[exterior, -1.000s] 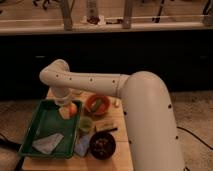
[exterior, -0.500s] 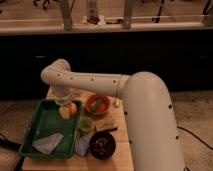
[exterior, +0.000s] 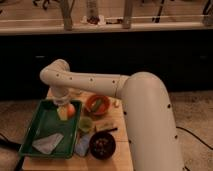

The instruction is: Place apple in tray

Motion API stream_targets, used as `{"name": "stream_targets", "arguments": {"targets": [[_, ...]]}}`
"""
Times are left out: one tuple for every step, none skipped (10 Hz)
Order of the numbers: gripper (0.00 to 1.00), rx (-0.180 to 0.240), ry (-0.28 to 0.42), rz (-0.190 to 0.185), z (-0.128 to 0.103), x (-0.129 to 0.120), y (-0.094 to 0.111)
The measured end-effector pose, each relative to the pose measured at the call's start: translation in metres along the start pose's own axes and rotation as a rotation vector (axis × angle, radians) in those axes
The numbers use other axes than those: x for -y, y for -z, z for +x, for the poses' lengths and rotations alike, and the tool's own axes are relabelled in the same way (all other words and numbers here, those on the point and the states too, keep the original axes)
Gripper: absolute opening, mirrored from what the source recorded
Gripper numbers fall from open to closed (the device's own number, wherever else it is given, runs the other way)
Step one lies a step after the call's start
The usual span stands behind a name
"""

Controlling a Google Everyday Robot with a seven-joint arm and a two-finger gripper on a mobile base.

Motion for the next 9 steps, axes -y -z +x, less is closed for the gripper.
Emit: {"name": "stream_targets", "arguments": {"targets": [[0.8,-0.005,0.003,-0.002,0.001,0.0002,0.0001],[0.8,-0.008,0.006,-0.003,0.0018,0.0006,0.0002],[0.8,-0.014,0.011,-0.005,0.0035,0.0012,0.0004],[0.8,-0.017,0.014,-0.005,0.0043,0.0014,0.0005],[0.8,-0.02,0.018,-0.006,0.0055,0.0019,0.0006],[0.8,-0.021,0.019,-0.005,0.0056,0.0022,0.0003],[0.8,-0.023,0.019,-0.005,0.0055,0.0027,0.0],[0.8,-0.025,0.019,-0.005,0.0055,0.0036,-0.0003],[0.8,-0.027,0.014,-0.007,0.0052,0.0045,-0.0002]]}}
